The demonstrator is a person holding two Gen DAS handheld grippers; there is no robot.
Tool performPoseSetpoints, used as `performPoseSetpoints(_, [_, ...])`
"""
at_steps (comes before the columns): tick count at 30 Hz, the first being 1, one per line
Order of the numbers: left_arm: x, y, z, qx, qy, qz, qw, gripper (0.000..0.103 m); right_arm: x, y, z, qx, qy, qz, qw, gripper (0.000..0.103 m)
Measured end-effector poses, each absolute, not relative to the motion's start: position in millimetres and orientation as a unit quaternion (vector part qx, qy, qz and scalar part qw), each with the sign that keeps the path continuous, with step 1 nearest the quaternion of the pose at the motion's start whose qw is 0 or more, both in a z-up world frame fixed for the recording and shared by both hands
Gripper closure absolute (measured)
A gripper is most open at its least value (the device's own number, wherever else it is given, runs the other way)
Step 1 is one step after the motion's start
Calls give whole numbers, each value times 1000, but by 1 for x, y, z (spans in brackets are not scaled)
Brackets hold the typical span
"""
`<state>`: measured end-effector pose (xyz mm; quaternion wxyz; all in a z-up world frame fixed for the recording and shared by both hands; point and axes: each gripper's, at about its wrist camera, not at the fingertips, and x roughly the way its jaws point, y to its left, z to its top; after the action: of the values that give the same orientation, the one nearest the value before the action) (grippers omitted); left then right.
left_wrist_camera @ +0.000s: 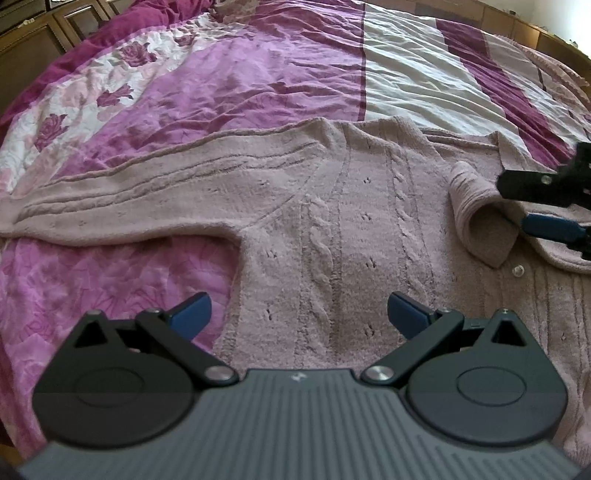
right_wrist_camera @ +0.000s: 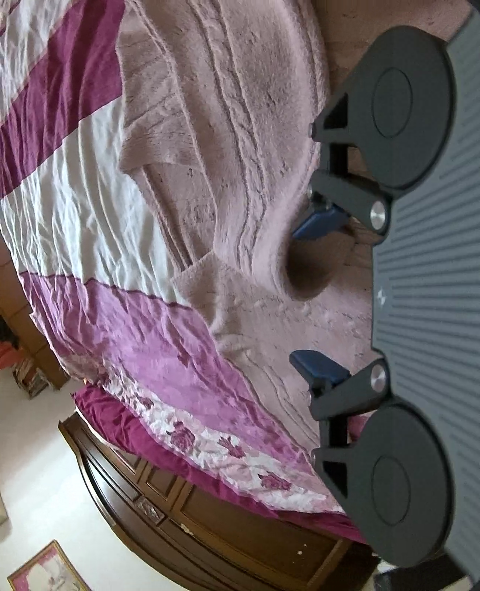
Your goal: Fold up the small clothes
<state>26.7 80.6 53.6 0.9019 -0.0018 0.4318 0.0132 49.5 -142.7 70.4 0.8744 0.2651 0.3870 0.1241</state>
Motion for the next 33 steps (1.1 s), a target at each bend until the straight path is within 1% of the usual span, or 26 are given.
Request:
performPoseSetpoints(7, [32, 80, 62, 8, 422, 7, 907, 0, 25, -160, 95, 241, 379, 122, 885, 28])
performPoseSetpoints(13, [40, 73, 67, 16, 415, -9, 910, 0, 3, -182, 100, 211, 375, 86, 899, 28])
performPoseSetpoints(18, [47, 58, 67, 27, 412, -32, 910, 0, -13, -199, 91, 181, 382, 45, 905, 28])
performPoseSetpoints(22, [54, 46, 63, 13, 417, -57, 907, 0, -25, -212, 81, 157, 387, 18, 908, 28])
performPoseSetpoints(26, [60, 32, 55, 1, 415, -82, 906, 0, -32, -230, 68, 167, 396, -3, 903, 28])
performPoseSetpoints(32, [67, 6, 42, 9, 404, -110, 908, 0, -38, -244, 53, 184, 404, -22, 896, 28])
performPoseSetpoints(33, [69, 2, 40, 12, 400, -114, 909, 3, -38, -246, 51, 186, 404, -24, 895, 28])
